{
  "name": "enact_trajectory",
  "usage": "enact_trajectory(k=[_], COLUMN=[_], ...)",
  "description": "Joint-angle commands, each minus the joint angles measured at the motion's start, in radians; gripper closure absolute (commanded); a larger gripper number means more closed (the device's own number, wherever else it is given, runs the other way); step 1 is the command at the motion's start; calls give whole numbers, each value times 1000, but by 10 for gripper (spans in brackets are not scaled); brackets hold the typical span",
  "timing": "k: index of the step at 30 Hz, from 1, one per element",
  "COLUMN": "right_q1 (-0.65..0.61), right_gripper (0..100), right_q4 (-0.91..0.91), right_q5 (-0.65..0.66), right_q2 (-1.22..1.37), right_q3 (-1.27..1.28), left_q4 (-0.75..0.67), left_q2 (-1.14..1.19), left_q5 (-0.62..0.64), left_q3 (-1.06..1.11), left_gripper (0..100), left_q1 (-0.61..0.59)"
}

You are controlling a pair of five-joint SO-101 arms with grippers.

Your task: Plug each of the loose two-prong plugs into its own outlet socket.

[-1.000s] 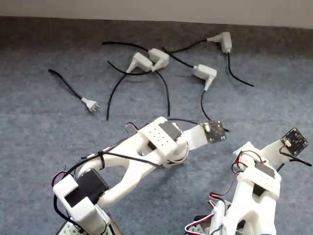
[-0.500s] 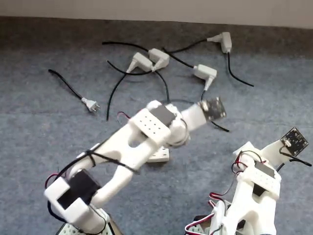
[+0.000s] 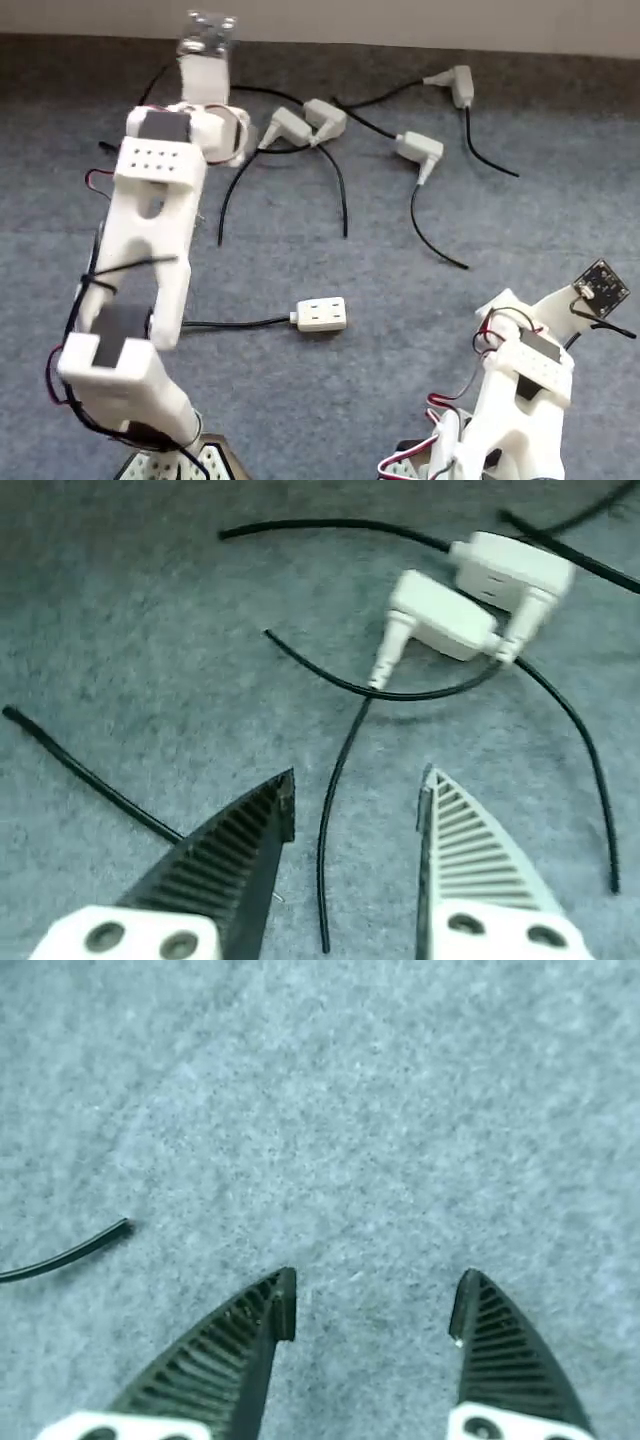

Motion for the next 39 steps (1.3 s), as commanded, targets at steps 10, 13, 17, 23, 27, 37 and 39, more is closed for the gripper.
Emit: enact_trajectory(k=[10,13,17,23,27,37,39], right_q1=[-22,-22,-24,-24,-41,-74,-74], right_gripper=[751,751,751,751,751,751,751], right_q4=[-16,-16,-16,-16,-16,-16,-16], right_q5=[-5,-5,-5,-5,-5,-3,-3], right_q2=[-15,-15,-15,-13,-13,-13,-13], right_q3=[-36,-36,-36,-36,-36,-36,-36], left_q4=[278,416,595,698,697,678,655], left_q2=[541,628,704,740,746,748,748], left_q5=[334,339,339,339,339,339,341], left_q3=[-595,-734,-895,-923,-857,-776,-776], left_gripper=[787,787,787,787,787,787,787], left_q1=[-122,-122,-122,-145,-174,-186,-186])
